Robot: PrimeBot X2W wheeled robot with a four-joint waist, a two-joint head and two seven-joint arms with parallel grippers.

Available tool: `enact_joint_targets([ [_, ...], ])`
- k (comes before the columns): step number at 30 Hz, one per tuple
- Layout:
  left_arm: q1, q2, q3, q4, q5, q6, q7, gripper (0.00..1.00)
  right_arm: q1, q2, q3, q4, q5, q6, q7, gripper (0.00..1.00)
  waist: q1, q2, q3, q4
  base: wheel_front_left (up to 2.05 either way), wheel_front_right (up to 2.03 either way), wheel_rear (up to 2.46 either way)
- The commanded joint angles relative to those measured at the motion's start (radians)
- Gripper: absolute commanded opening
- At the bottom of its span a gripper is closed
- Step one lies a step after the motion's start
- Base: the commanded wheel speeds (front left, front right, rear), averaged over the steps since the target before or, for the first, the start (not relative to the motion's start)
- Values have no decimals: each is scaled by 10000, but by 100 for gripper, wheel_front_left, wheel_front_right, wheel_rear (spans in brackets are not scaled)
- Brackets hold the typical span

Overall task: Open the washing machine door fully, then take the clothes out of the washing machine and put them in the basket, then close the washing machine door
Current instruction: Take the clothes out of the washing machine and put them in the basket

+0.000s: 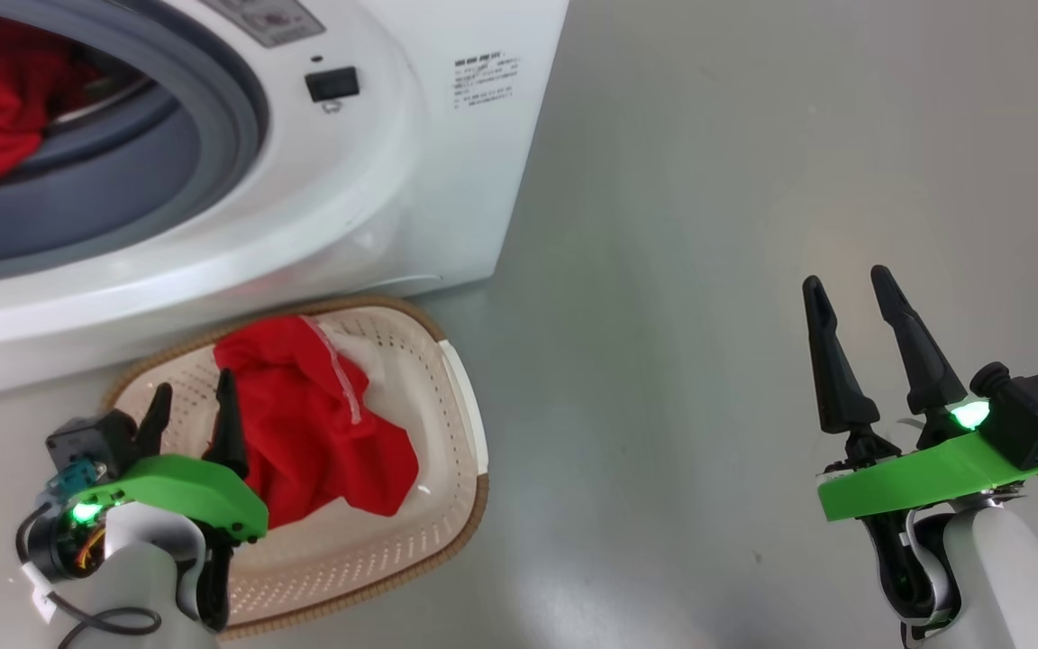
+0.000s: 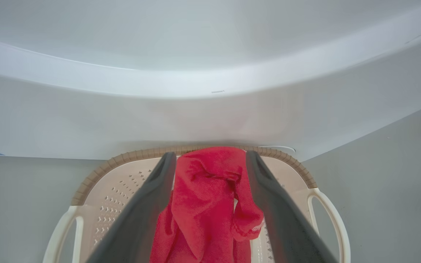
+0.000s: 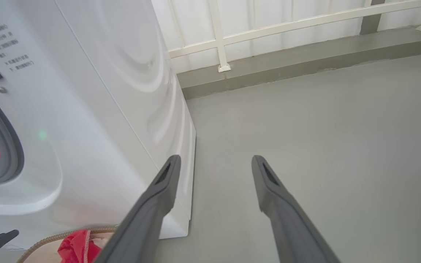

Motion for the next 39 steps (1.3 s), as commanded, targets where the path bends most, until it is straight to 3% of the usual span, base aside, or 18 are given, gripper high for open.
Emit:
enact_joint_targets([
  [1,409,268,202,-331,-48,-65,-49,100,116,-143,260,-157,-97,63,-65,100,0,-1,-384,109,0,0,0],
  [39,3869,268,-312,-5785,-484,-141,-49,100,1709,-298,235,211,-68,63,-65,100,0,-1,-3839,848,0,0,0],
])
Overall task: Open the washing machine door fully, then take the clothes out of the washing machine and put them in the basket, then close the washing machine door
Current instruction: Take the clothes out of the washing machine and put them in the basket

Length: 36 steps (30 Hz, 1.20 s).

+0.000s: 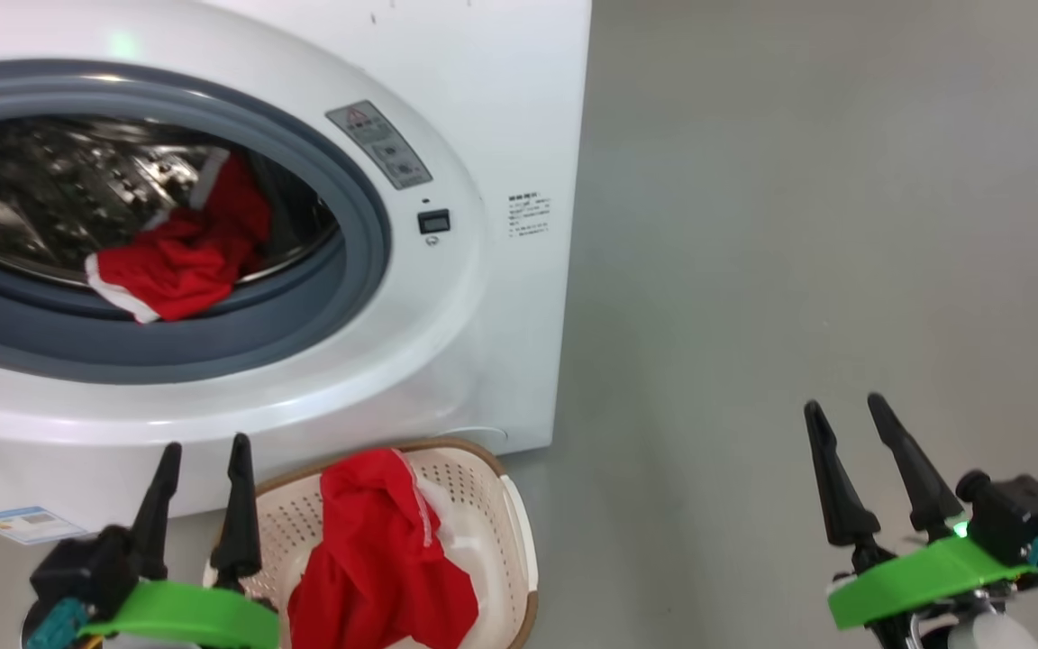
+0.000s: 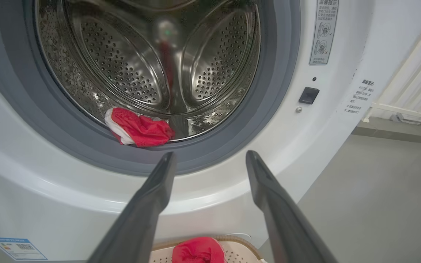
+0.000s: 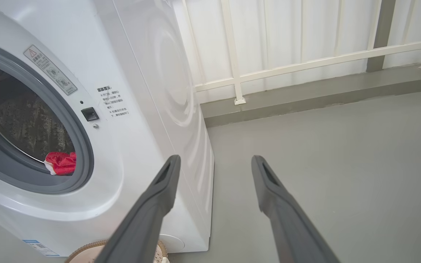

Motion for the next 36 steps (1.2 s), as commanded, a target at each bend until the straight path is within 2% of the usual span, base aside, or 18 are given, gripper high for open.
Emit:
enact_joint_targets([
  [1,236,248,246,-506,-20,-56,-47,100,168,-137,164,-237,-78,63,-65,100,0,0,-291,175,0,0,0],
  [7,1073,248,334,-1216,67,-57,-47,100,683,-181,98,-300,-81,63,-65,100,0,0,-665,297,0,0,0],
  [16,1733,248,365,-1925,201,-19,-47,100,1104,-244,-96,-487,-52,63,-65,100,0,0,-634,455,0,0,0],
  [36,1240,248,55,-1768,182,81,-47,100,946,-165,-248,-580,-34,63,-65,100,0,0,-111,485,0,0,0],
])
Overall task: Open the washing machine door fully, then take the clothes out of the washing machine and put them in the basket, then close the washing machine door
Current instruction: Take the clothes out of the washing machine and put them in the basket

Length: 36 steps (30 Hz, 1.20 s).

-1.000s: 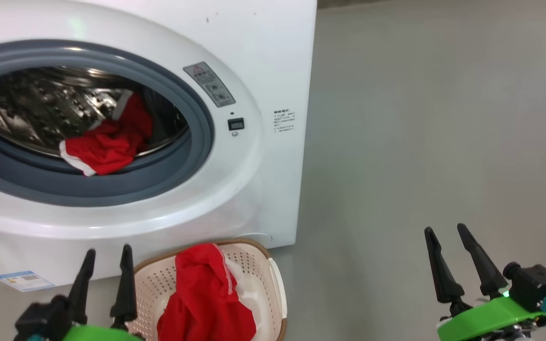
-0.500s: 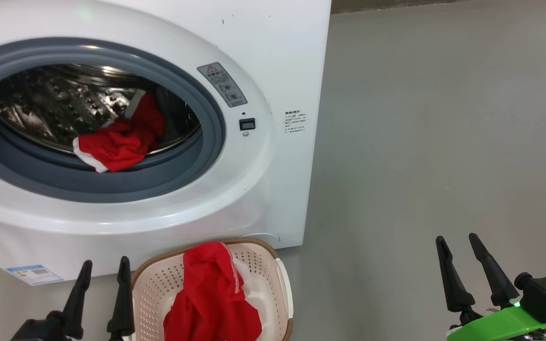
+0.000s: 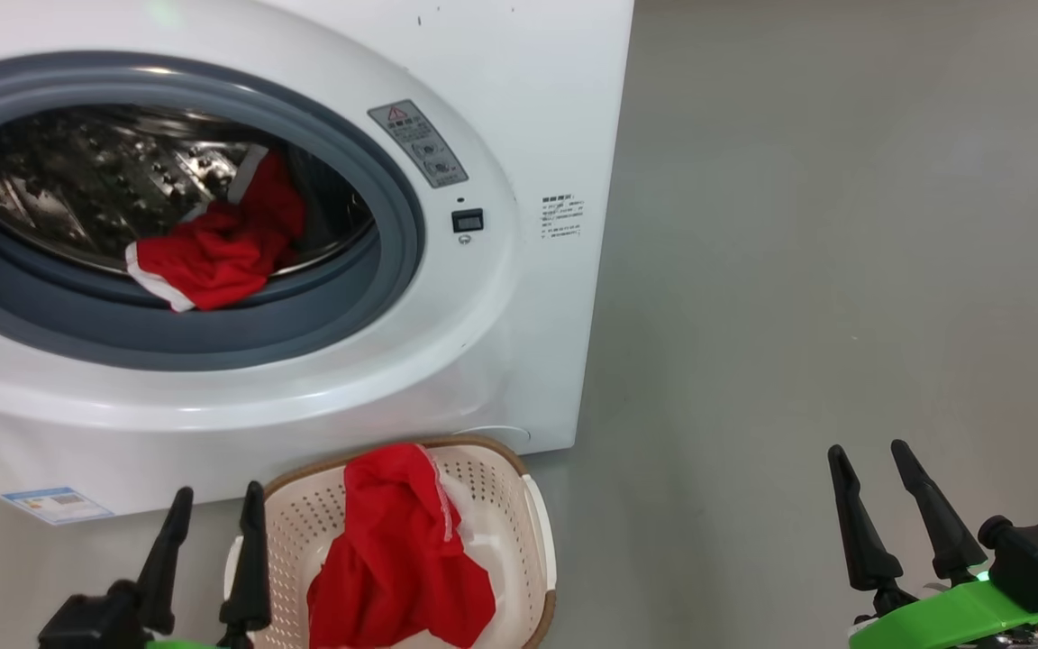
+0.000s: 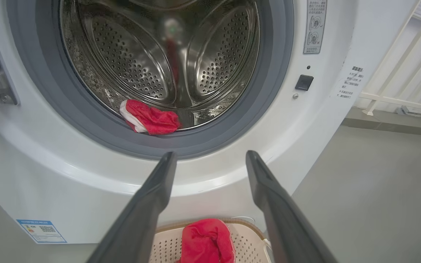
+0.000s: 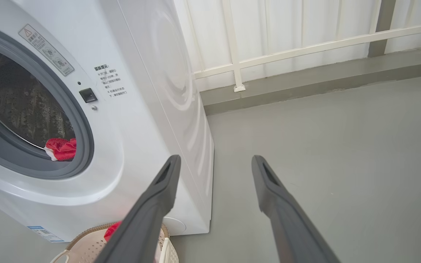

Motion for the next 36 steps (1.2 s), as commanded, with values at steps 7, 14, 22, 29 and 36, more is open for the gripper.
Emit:
enact_joint_targets([
  [7,-1780,147,-7,694,762,87,-47,100,-577,-41,246,-337,-1,63,-65,100,0,-1,883,-96,0,0,0],
  [14,-4219,346,327,2589,1525,546,-47,100,-1070,30,252,-384,27,63,-65,100,0,-1,1913,-503,0,0,0],
  [22,-6824,1190,561,5143,1921,904,-47,100,-1477,126,364,-367,87,63,-65,100,0,-1,2594,-1199,0,0,0],
  [29,-8283,1792,705,6659,1981,1089,-47,100,-1696,173,349,-446,135,63,-65,100,0,-1,3029,-1670,0,0,0],
  [36,-9606,2466,594,8490,2193,1390,-47,100,-1851,188,440,-506,137,63,-65,100,0,-1,3461,-2006,0,0,0],
])
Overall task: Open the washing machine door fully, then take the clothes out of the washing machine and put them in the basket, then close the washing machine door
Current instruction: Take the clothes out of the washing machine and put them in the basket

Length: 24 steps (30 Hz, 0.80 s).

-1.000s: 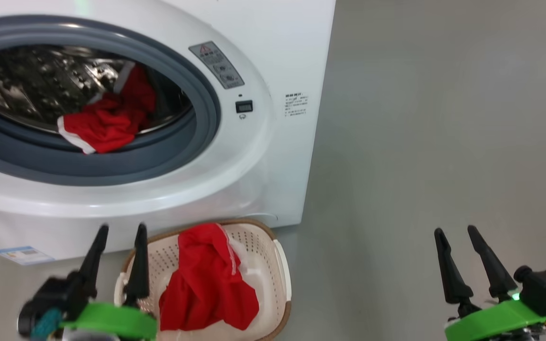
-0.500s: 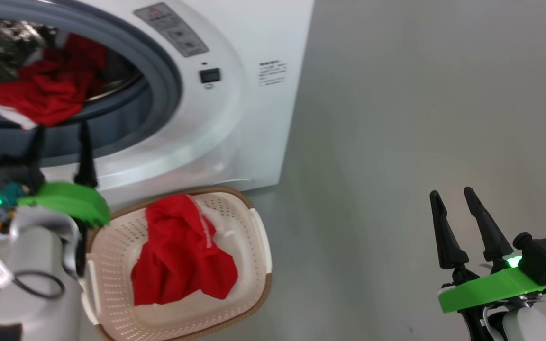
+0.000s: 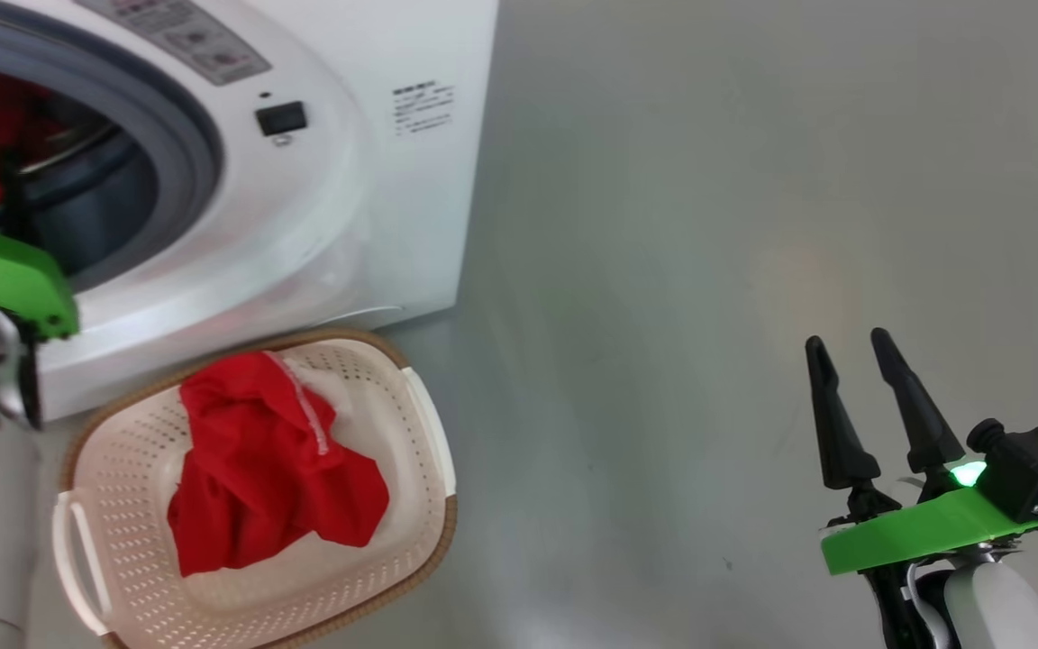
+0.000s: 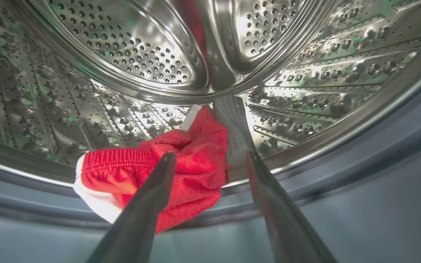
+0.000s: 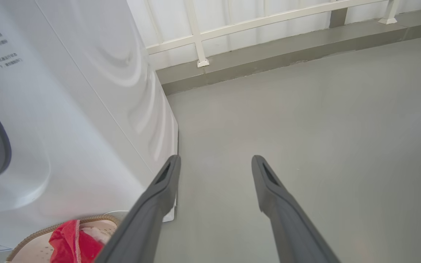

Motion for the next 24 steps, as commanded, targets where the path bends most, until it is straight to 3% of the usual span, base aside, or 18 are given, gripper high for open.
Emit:
enact_joint_targets([
  [1,-201,605,154,-110,92,118,-47,100,-162,-97,258,-253,90,63,-65,100,0,-1,247,-250,0,0,0],
  [15,-1288,1344,-170,1688,248,484,58,100,-342,-148,415,-346,70,63,-65,100,0,-1,581,-406,0,0,0],
  [16,-1318,1350,-189,1721,241,484,56,93,-358,-145,422,-352,69,63,-65,100,0,-1,587,-401,0,0,0],
  [17,-1339,1357,-215,1751,240,484,54,51,-370,-140,432,-355,67,63,-65,100,0,-1,585,-399,0,0,0],
  [18,-1353,1366,-237,1778,236,482,52,39,-380,-136,448,-354,66,63,-65,100,0,-1,582,-402,0,0,0],
  [20,-1363,1386,-279,1823,226,480,50,0,-394,-128,478,-343,65,63,-65,100,0,-1,566,-406,0,0,0],
  [24,-1429,1351,-371,1890,171,440,41,0,-440,-110,480,-353,73,63,-65,100,0,-1,577,-369,0,0,0],
])
